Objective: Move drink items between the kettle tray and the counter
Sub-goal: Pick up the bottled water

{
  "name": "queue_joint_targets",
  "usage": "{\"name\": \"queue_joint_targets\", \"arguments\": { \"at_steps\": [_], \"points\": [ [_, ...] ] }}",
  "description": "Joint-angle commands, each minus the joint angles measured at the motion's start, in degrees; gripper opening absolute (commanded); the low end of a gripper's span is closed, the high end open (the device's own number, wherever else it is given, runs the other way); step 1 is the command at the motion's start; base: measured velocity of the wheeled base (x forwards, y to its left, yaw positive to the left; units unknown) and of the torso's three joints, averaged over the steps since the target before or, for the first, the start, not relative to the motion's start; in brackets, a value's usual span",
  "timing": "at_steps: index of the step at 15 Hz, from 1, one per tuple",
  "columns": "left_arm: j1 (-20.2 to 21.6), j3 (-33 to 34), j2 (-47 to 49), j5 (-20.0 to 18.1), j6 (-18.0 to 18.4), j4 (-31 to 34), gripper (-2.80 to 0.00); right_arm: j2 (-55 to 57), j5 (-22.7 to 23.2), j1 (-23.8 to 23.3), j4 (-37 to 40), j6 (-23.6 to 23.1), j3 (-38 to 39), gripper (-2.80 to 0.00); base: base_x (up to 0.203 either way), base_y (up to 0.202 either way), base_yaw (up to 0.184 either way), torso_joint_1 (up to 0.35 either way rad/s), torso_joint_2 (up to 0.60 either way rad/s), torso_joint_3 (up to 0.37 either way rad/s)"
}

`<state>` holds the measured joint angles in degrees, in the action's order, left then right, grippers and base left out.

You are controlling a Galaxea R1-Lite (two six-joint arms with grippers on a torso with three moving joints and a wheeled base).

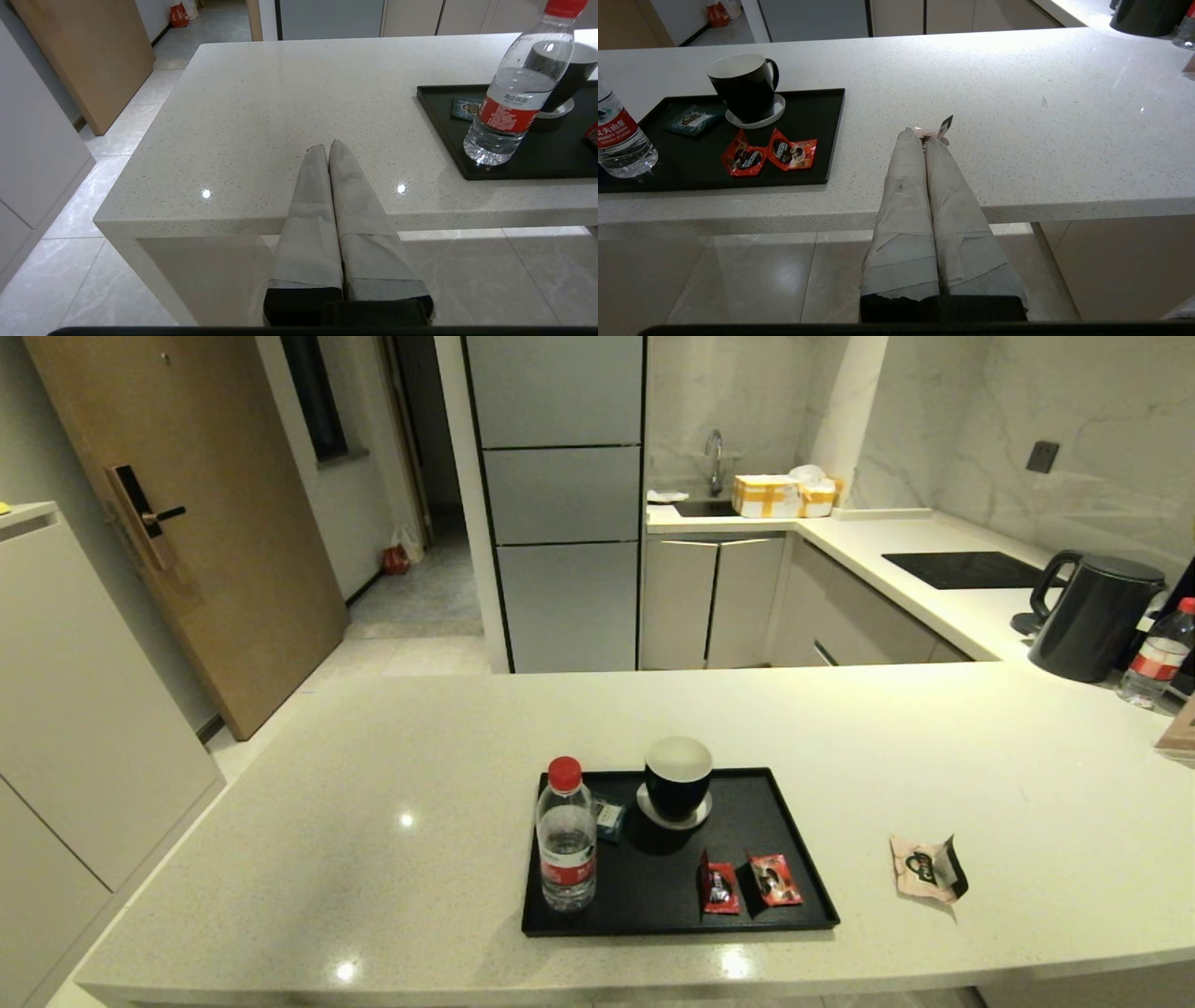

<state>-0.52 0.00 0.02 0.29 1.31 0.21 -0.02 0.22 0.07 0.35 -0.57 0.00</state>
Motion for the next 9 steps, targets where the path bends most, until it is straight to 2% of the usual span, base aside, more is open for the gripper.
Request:
{"name": "queue_joint_targets", "arguments": {
  "at_steps": [1,3,4,5,7,8,9],
  "points": [
    [0.0,-0.6,0.0,-0.1,0.8,0.3,-2.80,0.1,0.0,0.0,0.0,0.0,0.1,-2.80,0.000,0.000,0.000,0.000,0.00,0.000],
    [0.0,-2.9,1.6,-0.6,0.9,1.7,-2.80,0.1,0.0,0.0,0.0,0.0,0.1,-2.80,0.000,0.000,0.000,0.000,0.00,0.000],
    [0.0,-7.4,4.2,-1.0,0.8,3.8,-2.80,0.1,0.0,0.0,0.0,0.0,0.1,-2.80,0.000,0.000,0.000,0.000,0.00,0.000],
    [0.0,-13.6,7.1,-1.3,0.7,6.7,-2.80,0.1,0.0,0.0,0.0,0.0,0.1,-2.80,0.000,0.000,0.000,0.000,0.00,0.000],
    [-0.2,-31.8,15.5,-3.8,0.5,18.2,-2.80,0.1,0.0,0.0,0.0,0.0,0.1,-2.80,0.000,0.000,0.000,0.000,0.00,0.000],
    [-0.2,-38.9,21.9,-7.1,0.4,24.4,-2.80,0.1,0.0,0.0,0.0,0.0,0.1,-2.80,0.000,0.000,0.000,0.000,0.00,0.000],
    [-0.3,-43.3,29.0,-11.5,0.3,28.6,-2.80,0.1,0.0,0.0,0.0,0.0,0.1,-2.80,0.000,0.000,0.000,0.000,0.00,0.000]
  ]
}}
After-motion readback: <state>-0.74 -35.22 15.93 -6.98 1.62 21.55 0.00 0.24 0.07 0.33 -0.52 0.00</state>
